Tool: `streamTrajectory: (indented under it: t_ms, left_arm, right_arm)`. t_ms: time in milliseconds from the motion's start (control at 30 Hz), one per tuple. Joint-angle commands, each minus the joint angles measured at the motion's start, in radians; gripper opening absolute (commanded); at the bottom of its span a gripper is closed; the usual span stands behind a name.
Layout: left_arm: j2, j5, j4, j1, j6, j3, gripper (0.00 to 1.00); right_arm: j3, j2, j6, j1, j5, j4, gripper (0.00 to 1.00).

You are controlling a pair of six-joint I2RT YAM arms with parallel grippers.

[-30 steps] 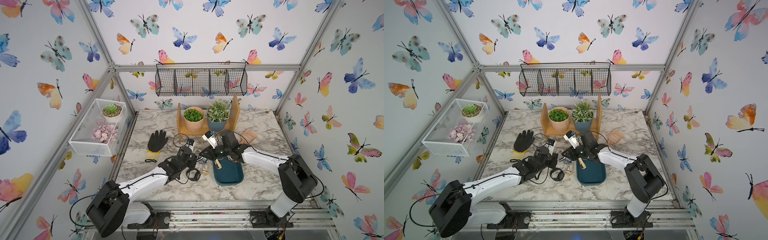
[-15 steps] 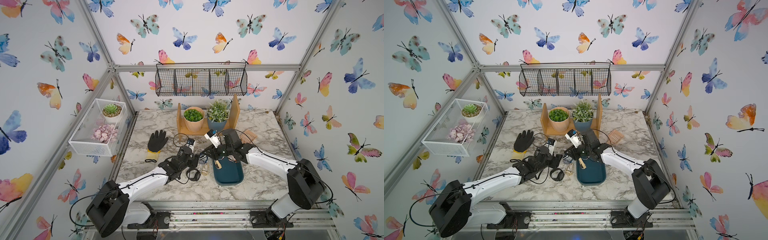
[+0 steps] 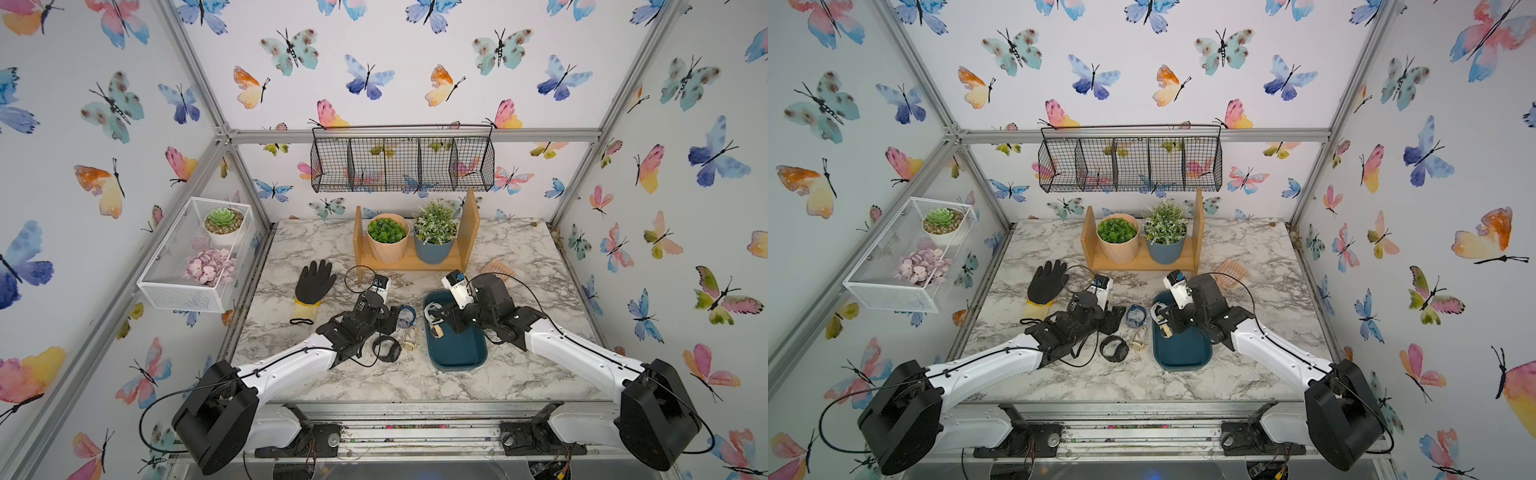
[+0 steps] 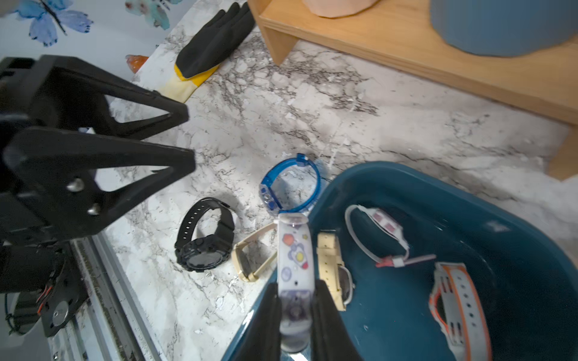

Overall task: Put the watch into the storage box
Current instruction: Place the watch in the storage box.

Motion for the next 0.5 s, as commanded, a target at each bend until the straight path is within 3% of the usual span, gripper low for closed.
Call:
streamTrajectory:
  t_ms: [0,200,467]
  left_arm:
    - [-0.007,-0.041,0.02,0.001,-0.011,-0.015,0.63]
    - [-0.001,-0.047,0.009,0.001,-0.013,-0.027,0.63]
    - [0.021,-0.061,0.01,0.007,-0.025,-0.018,0.63]
  right_arm:
    - [-0.036,-0.002,0.057,-0.059,0.01,0.045,0.17]
    - [-0.082,0.035,0.088,-0.134,-0.056,0.11,0.18]
    - [-0.114,0.107,0.101,-0.143,-0.098,0.15,0.2]
